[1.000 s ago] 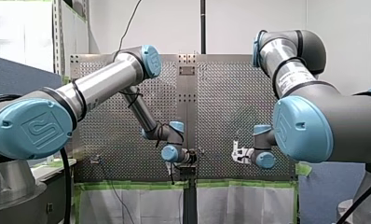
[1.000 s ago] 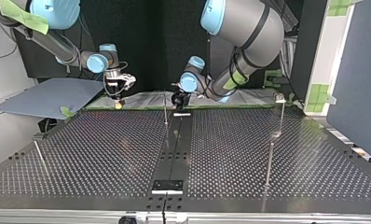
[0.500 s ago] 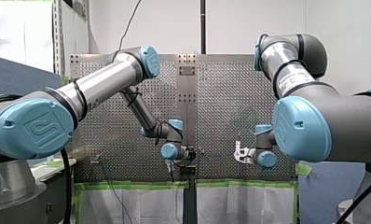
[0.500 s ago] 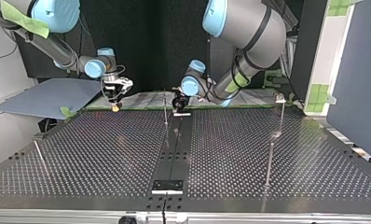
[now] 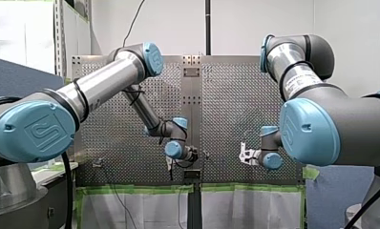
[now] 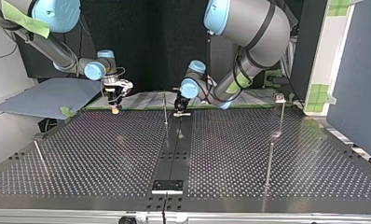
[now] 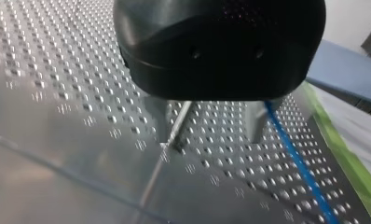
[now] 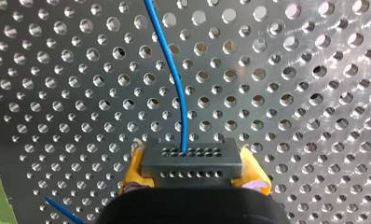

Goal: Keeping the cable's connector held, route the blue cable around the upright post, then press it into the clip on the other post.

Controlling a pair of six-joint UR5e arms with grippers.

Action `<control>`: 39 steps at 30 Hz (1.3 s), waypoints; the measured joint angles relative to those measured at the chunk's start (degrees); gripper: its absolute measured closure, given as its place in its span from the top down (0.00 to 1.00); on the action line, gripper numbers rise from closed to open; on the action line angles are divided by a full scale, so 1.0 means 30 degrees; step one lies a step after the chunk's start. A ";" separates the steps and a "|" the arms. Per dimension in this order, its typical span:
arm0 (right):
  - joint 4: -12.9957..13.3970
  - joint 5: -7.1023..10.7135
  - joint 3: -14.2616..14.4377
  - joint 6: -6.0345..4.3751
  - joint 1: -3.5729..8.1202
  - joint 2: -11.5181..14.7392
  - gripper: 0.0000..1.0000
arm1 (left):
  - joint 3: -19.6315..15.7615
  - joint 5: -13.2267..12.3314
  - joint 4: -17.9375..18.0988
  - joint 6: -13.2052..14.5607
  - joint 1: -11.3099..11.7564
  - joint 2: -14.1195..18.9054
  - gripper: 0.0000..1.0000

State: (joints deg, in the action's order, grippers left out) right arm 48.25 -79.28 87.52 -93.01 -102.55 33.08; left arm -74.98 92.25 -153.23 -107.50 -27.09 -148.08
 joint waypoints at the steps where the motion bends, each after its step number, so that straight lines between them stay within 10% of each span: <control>1: -0.0018 0.0001 -0.0010 -0.0001 -0.0008 -0.0001 0.00 | 0.0001 -0.0143 -0.0148 0.0234 -0.0042 0.0085 0.93; 11: -0.0270 -0.0018 -0.0137 0.0024 -0.0045 0.0005 0.00 | -0.0128 -0.0082 -0.1687 0.2128 -0.0503 0.0217 0.96; 22: -0.0343 -0.0035 -0.0212 -0.0032 -0.0050 0.0007 0.00 | -0.2118 -0.0589 -0.0524 0.4344 -0.0721 0.1600 1.00; 39: -0.0513 -0.0041 -0.0213 -0.0054 0.0001 -0.0002 0.00 | -0.4313 -0.0938 0.0345 0.4977 -0.0970 0.1854 1.00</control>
State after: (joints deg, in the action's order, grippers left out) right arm 46.71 -79.41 86.89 -93.18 -102.54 33.07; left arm -87.91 89.44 -152.20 -92.57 -30.00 -142.52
